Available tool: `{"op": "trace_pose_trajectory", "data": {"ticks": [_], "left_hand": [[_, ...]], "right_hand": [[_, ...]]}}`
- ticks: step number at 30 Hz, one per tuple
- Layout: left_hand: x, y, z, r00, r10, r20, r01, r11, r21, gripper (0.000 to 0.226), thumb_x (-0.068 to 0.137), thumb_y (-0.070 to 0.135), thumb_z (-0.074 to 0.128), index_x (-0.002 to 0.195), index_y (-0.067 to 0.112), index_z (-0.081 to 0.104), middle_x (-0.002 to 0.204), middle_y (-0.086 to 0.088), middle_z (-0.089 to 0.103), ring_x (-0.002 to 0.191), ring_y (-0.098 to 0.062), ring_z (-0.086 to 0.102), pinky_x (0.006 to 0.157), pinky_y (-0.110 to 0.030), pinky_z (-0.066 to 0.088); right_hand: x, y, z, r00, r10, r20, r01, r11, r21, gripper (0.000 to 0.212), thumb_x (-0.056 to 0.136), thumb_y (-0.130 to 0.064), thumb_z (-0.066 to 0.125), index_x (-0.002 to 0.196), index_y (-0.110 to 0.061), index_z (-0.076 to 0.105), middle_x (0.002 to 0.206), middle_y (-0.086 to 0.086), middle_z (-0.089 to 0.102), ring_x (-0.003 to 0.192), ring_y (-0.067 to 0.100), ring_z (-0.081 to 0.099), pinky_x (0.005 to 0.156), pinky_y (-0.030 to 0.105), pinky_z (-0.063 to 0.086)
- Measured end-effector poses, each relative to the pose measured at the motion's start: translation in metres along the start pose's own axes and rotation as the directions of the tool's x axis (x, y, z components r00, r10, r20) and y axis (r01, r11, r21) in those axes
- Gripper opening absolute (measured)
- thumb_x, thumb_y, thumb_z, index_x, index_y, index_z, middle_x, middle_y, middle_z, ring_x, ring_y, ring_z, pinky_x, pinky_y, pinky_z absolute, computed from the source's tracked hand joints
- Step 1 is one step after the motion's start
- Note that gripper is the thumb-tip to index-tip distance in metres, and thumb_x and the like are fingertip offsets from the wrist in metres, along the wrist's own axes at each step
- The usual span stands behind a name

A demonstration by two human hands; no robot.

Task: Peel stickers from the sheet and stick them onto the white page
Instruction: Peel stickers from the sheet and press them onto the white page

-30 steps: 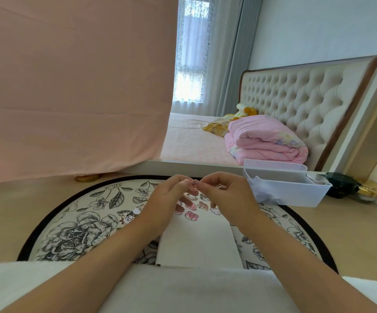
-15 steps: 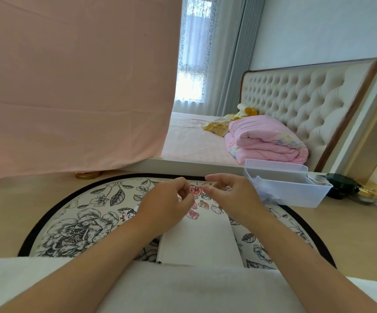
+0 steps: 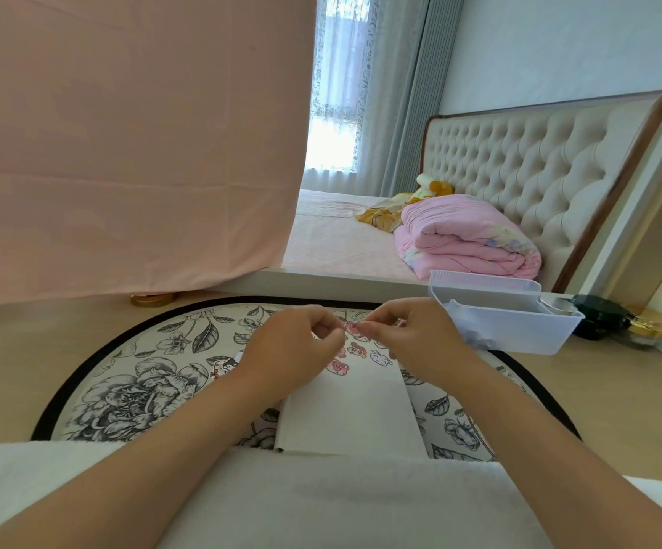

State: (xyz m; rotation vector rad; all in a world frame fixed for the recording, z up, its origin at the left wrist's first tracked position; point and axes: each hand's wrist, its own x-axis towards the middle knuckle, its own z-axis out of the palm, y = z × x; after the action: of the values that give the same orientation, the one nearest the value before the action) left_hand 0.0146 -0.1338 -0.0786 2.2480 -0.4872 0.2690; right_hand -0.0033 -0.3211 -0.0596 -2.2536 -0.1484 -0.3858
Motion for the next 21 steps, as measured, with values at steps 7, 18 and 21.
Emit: {"op": "trace_pose_trajectory", "data": {"ticks": [7,18,21], "left_hand": [[0.001,-0.014,0.004,0.995,0.072,0.065,-0.081,0.986,0.147,0.027,0.094,0.031,0.058,0.12,0.035,0.062,0.109,0.021,0.067,0.106,-0.005,0.057,0.094,-0.033,0.048],[0.001,-0.024,0.013,0.964,0.196,0.178,-0.248,0.904,0.348,0.025,0.095,0.038,0.055,0.118,0.037,0.066,0.128,0.021,0.058,0.123,-0.008,0.043,0.106,-0.028,0.022],[0.001,-0.023,0.013,0.965,0.192,0.181,-0.246,0.902,0.355,0.026,0.095,0.039,0.055,0.119,0.037,0.065,0.129,0.021,0.058,0.123,-0.008,0.043,0.105,-0.027,0.021]], "right_hand": [[-0.006,0.011,-0.009,0.884,0.413,0.219,-0.447,0.884,0.14,0.019,0.083,-0.032,0.082,0.086,-0.014,0.075,0.06,-0.004,0.057,0.041,0.009,0.041,0.039,0.019,0.03],[-0.004,0.017,0.006,0.876,0.441,0.194,-0.443,0.896,-0.034,0.039,0.073,-0.036,0.087,0.068,-0.012,0.056,0.049,-0.001,0.036,0.035,0.009,0.026,0.043,0.019,0.025],[-0.003,0.02,0.01,0.893,0.422,0.158,-0.419,0.906,-0.054,0.04,0.072,-0.035,0.088,0.062,-0.014,0.055,0.05,-0.001,0.038,0.04,0.011,0.031,0.052,0.024,0.028]]}}
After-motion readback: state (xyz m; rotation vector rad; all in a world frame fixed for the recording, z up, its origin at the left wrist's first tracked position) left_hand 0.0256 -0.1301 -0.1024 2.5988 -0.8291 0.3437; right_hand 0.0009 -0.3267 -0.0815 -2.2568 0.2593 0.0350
